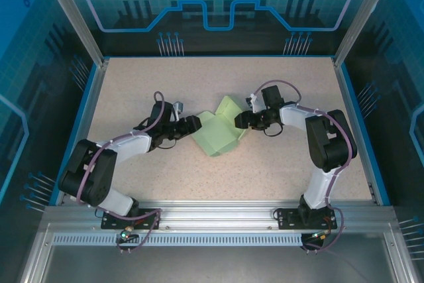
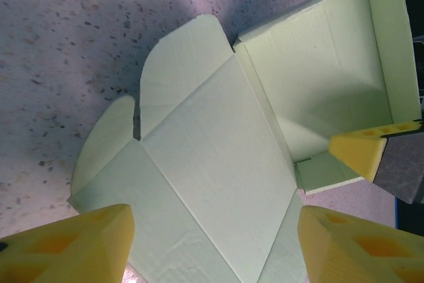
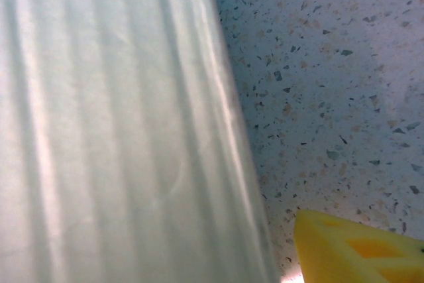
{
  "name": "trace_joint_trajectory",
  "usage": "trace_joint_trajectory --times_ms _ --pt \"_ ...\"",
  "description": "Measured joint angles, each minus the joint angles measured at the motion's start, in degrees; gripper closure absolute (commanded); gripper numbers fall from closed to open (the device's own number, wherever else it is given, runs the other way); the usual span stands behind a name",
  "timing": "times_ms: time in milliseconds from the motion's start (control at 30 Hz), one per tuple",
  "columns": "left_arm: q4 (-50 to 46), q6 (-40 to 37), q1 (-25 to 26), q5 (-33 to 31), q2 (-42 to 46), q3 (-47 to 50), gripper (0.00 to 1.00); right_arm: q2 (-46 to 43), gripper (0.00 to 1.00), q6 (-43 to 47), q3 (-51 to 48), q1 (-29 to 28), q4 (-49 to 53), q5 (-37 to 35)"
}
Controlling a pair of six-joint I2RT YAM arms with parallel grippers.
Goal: Fold the paper box
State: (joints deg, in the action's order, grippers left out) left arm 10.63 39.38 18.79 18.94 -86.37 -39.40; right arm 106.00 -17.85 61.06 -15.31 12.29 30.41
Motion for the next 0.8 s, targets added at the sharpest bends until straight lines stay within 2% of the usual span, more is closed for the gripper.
trace_joint_trajectory --times_ms 100,367,567,667,800 --pt "0.76 0.76 0.15 -0.61 0.13 0.81 0.3 0.0 0.37 0.0 0.0 0.0 0.0 -0.17" --pt "-3.23 -0.92 0.13 -8.46 6.03 3.74 0.25 0.0 0.42 -0.74 -0.94 0.0 -1.27 -0.35" --pt "-0.39 1.7 0.31 -7.72 5.66 7.48 0.24 -0.02 0.43 -2.8 -2.05 0.0 -3.61 -0.2" --pt "3.5 4.0 1.16 -6.14 2.1 7.52 0.27 -0.02 0.44 -3.39 -2.25 0.0 -4.28 -0.09" --pt "8.96 6.97 2.03 -3.87 -3.08 7.39 0.39 -0.17 0.44 -3.78 -2.6 0.0 -4.79 -0.11"
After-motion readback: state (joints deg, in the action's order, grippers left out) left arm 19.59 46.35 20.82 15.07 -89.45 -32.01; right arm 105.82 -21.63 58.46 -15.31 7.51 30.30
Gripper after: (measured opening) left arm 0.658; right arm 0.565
